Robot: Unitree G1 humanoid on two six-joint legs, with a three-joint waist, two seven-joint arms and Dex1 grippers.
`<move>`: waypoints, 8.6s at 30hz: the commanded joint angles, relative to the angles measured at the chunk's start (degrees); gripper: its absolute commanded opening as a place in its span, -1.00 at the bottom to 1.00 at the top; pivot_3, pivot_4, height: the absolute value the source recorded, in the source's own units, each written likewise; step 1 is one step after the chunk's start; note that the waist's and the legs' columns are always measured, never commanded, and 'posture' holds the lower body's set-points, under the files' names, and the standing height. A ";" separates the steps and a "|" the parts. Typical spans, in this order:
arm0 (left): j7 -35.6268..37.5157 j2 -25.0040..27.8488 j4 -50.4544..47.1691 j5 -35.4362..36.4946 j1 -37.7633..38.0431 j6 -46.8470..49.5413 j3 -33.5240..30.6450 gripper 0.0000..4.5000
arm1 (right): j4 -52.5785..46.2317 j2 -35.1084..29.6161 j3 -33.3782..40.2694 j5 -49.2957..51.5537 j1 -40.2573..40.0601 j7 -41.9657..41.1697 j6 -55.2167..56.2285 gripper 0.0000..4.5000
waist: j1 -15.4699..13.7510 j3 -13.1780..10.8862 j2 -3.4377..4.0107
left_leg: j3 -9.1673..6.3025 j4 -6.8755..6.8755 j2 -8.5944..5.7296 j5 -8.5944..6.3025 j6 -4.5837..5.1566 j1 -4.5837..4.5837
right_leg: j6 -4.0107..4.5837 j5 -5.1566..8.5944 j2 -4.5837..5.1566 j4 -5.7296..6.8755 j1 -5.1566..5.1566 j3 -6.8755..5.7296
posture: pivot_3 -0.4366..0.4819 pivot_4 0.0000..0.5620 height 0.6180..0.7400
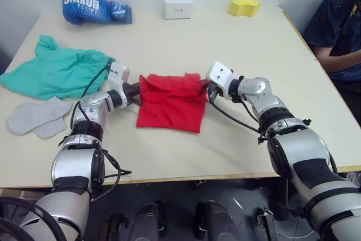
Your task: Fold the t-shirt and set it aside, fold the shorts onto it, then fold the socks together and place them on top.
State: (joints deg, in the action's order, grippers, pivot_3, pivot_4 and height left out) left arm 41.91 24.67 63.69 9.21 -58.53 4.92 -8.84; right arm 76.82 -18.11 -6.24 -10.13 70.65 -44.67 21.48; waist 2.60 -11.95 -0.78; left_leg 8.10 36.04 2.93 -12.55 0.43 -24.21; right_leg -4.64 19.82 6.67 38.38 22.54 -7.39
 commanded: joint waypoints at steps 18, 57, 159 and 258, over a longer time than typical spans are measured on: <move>-20.93 -1.95 4.53 11.66 -6.97 22.52 -15.71 1.00 | -2.74 1.81 22.98 18.30 0.94 16.33 -29.45 0.99 | 0.60 0.01 -0.01 | 0.00 -0.05 -0.01 0.00 0.00 0.02 | 0.00 0.00 0.03 0.02 0.00 0.47 | -0.05 -0.47 1.00; 14.07 10.09 -23.55 -11.49 23.26 -29.63 15.11 -0.30 | -51.95 -6.19 -10.06 -1.09 -38.32 -0.87 2.36 -1.00 | -1.10 0.26 -0.36 | 0.34 0.22 0.23 -0.19 -0.01 0.46 | 0.05 -0.02 -0.07 0.02 -0.13 0.77 | -0.05 -0.47 1.00; -17.36 -2.11 -50.20 4.24 36.76 3.40 -0.83 -1.00 | -36.27 4.00 -7.69 9.84 -33.06 -5.77 -1.98 -1.00 | -0.60 1.22 -0.44 | 0.91 0.08 0.83 -1.08 -0.11 0.99 | 0.51 0.01 -0.13 -0.56 -0.42 1.33 | -0.05 -0.47 1.00; 4.16 1.46 -68.46 7.82 51.46 -1.45 8.44 -1.00 | -65.70 -0.61 7.22 47.44 -29.34 3.76 -110.86 0.94 | 0.46 1.22 -0.61 | 1.01 -0.11 1.02 -1.35 0.16 0.80 | 0.59 0.05 -0.15 -0.71 -0.11 1.27 | -0.05 -0.47 1.00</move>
State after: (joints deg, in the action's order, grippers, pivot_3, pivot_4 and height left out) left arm 45.93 25.89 -3.80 17.30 -7.35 4.69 -0.42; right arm 9.05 -20.12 0.96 38.89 41.89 -44.16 -88.19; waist 3.07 -10.73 -1.39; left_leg 9.11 35.92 3.96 -13.90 0.59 -23.41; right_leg -4.05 19.86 6.52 37.68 22.43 -6.13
